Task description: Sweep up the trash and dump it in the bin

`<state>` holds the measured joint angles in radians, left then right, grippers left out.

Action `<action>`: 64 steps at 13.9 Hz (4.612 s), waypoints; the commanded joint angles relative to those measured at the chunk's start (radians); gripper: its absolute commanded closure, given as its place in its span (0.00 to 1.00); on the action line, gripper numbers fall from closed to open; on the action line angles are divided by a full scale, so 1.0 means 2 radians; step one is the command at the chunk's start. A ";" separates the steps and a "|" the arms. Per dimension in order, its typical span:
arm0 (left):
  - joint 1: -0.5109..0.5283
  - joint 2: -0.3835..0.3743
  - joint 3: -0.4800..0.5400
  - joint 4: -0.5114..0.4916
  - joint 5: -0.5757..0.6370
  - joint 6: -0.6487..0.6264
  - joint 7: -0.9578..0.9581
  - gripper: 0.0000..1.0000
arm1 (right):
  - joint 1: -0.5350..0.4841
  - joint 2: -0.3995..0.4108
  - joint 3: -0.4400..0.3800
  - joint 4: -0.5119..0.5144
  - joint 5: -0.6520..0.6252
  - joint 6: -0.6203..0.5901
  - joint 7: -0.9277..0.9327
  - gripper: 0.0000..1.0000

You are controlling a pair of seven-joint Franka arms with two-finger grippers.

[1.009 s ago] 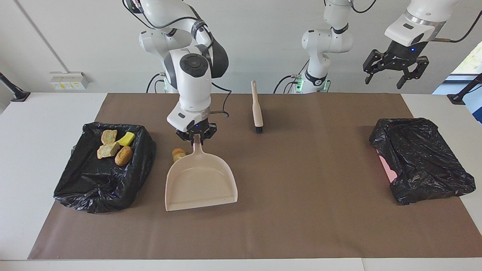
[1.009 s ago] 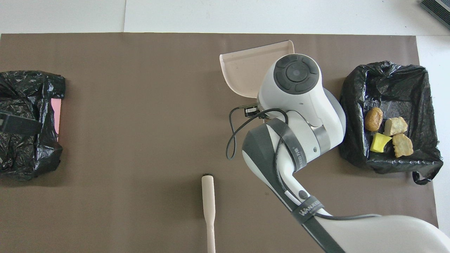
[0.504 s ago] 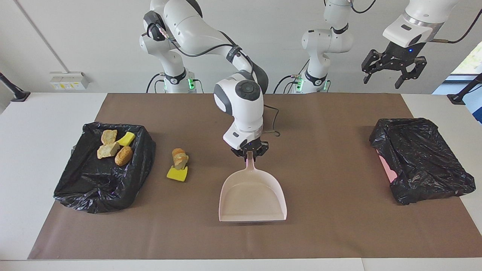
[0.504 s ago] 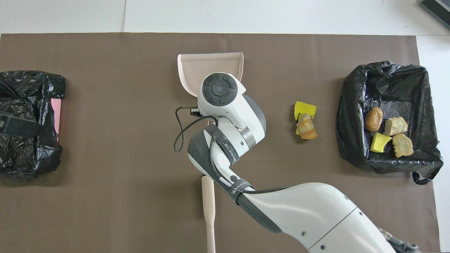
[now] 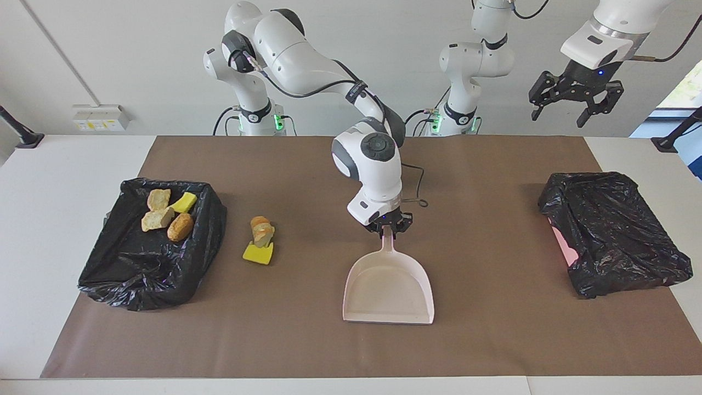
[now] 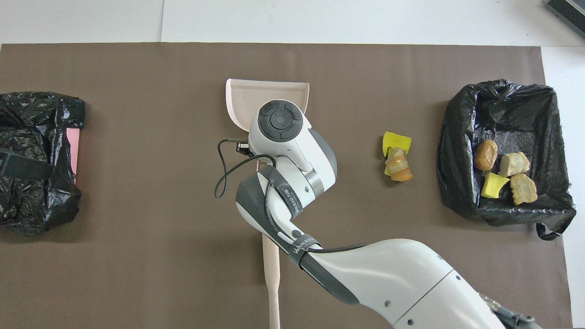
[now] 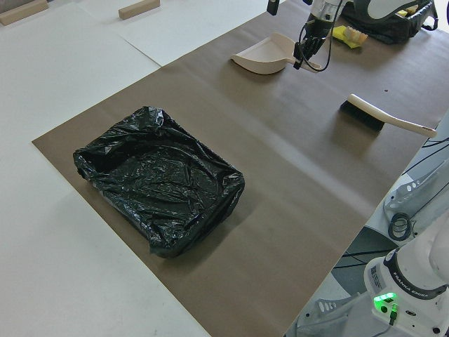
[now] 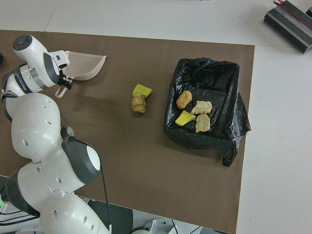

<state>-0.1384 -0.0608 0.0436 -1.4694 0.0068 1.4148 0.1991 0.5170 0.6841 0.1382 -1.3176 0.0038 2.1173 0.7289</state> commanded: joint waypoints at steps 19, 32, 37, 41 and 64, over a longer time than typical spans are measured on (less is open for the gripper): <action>-0.107 0.162 -0.036 0.023 0.007 0.207 -0.125 0.00 | 0.109 -0.339 0.031 -0.452 0.107 0.027 0.000 0.00; -0.205 0.257 -0.039 -0.098 0.023 0.442 -0.279 0.00 | 0.154 -0.371 0.034 -0.522 0.142 0.043 -0.008 0.08; -0.210 0.254 -0.039 -0.116 0.024 0.443 -0.278 0.00 | 0.151 -0.360 0.034 -0.522 0.142 0.064 -0.015 0.15; -0.210 0.253 -0.038 -0.111 0.028 0.448 -0.289 0.81 | 0.143 -0.354 0.034 -0.522 0.142 0.079 -0.029 0.21; -0.169 0.196 -0.042 -0.160 0.047 0.370 0.317 1.00 | -0.157 -0.419 0.031 -0.449 0.007 -0.118 -0.179 1.00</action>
<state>-0.4529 0.3898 -0.0365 -1.7035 0.0962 2.1451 0.7850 0.2745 -0.2052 0.1846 -2.2712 0.0776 1.8868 0.3923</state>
